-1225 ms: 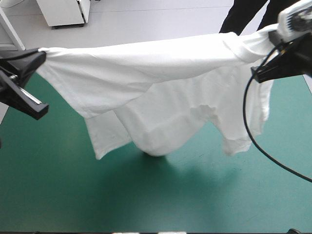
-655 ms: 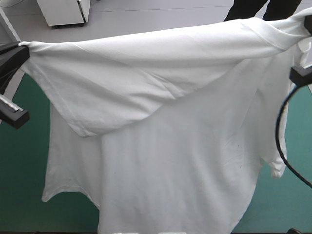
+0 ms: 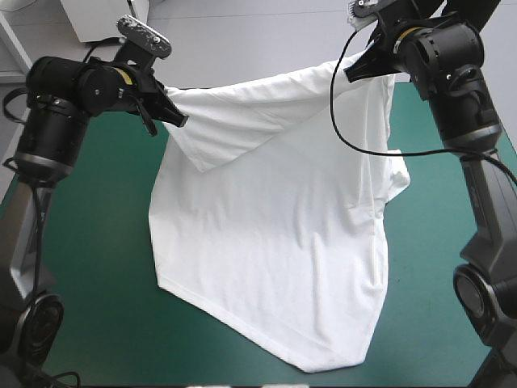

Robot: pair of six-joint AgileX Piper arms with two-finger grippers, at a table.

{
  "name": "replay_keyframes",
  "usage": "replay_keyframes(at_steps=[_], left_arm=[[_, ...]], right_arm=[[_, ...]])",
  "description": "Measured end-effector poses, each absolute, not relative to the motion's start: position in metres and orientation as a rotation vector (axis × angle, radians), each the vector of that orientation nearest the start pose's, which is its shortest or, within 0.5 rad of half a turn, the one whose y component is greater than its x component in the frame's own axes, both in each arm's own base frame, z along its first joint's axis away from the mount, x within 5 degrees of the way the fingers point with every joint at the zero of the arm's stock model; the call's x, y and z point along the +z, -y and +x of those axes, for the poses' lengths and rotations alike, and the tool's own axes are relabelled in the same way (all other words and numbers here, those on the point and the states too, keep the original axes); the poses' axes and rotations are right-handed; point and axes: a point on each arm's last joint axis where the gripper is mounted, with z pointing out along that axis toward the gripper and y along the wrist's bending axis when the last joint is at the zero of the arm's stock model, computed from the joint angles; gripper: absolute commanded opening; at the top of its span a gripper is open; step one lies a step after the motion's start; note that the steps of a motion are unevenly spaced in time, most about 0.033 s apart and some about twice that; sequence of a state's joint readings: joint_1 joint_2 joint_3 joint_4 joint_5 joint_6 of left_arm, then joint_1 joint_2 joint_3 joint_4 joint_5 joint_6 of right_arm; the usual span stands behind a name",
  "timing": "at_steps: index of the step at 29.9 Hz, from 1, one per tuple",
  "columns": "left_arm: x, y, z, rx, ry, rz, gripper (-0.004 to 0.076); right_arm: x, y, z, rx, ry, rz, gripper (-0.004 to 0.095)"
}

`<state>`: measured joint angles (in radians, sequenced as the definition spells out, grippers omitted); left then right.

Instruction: Fold the cloth

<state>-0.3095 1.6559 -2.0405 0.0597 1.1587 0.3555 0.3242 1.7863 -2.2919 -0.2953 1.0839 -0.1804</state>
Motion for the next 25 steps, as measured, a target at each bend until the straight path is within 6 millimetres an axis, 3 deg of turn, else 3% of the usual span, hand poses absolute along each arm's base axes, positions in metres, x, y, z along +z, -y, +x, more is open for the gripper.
replay_keyframes(at_steps=[6,13,19,25], left_arm=[[0.442,0.111,0.379,0.053,-2.124,0.705,-0.0022],[0.394,0.126,0.429,0.043,-2.092,0.693,-0.0022],[0.343,0.127,0.463,0.037,-2.147,0.683,-0.0022],[0.309,0.122,0.481,0.015,-2.212,0.662,-0.0022]], right_arm=[[0.452,-0.086,0.421,-0.217,-2.085,-0.504,-0.0017],[0.382,-0.074,0.472,-0.166,-2.217,-0.509,-0.0017],[0.338,-0.070,0.496,-0.094,-2.287,-0.526,-0.0017],[0.311,-0.067,0.507,-0.038,-2.332,-0.531,-0.0017]])
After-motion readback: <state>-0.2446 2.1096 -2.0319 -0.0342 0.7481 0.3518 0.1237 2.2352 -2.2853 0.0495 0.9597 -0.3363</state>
